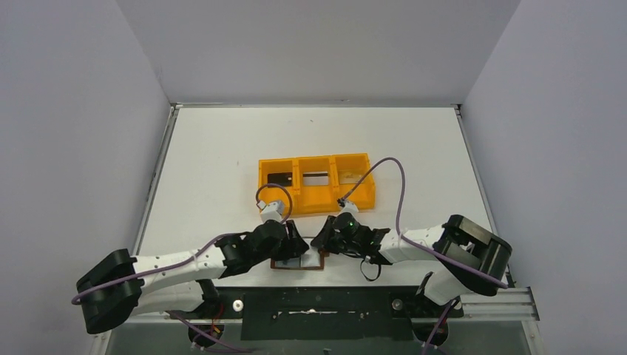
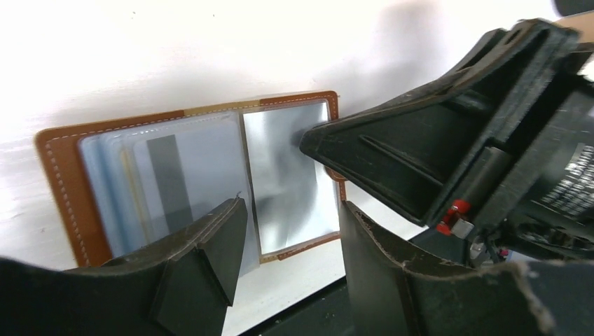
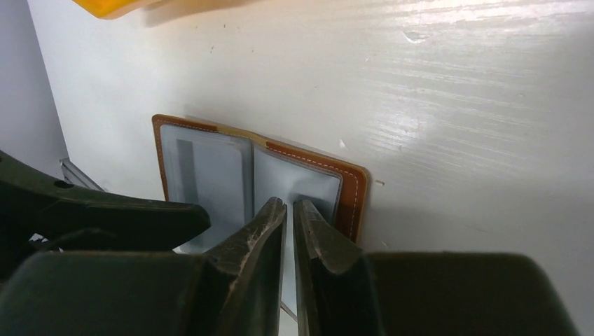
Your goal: Take the credit cards out of the card holder
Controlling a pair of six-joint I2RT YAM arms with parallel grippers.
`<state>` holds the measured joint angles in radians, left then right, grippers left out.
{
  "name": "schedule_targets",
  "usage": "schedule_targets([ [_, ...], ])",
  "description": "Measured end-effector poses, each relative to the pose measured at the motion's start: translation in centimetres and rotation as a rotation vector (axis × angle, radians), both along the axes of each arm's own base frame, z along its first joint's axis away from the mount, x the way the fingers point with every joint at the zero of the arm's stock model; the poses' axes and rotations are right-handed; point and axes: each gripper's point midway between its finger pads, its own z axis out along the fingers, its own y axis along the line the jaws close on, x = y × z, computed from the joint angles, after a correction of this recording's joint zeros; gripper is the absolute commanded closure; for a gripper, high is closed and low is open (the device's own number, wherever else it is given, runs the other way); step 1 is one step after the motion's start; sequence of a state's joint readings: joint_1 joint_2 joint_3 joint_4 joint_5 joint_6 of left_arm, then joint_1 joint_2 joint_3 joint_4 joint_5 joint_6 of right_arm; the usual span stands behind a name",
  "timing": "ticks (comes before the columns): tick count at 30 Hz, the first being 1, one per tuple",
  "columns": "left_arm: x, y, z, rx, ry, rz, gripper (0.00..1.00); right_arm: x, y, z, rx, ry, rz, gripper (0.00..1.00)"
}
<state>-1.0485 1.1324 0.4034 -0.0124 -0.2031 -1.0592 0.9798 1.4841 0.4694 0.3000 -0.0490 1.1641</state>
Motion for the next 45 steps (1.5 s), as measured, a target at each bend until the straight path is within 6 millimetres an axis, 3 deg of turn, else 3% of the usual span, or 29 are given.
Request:
schedule_targets([
  [7,0.0,1.8,2.1,-0.029,-0.05,0.04,0.47,-0.3,0.8,-0.2,0.011,-0.003,0.021,0.85],
  [14,-1.3,4.5,-1.2,0.052,0.008,0.072,0.51,-0.9,2.8,0.5,0.027,-0.024,0.074,0.8],
  [20,-1.3,4.5,-1.1,0.037,0.012,0.091,0.52,-1.1,3.8,1.3,0.088,-0.025,0.09,0.7],
  [24,-1.3,4.6,-1.1,0.024,0.009,0.097,0.53,-1.2,4.3,0.8,0.104,-0.008,0.095,0.69],
  [32,-1.4,4.9,-1.1,-0.002,0.008,0.108,0.55,-1.5,4.5,0.0,0.1,0.006,0.094,1.0],
  [45,-1.7,5.9,-1.0,0.01,0.005,0.127,0.52,-2.0,2.8,-0.1,0.103,0.007,0.079,1.0],
])
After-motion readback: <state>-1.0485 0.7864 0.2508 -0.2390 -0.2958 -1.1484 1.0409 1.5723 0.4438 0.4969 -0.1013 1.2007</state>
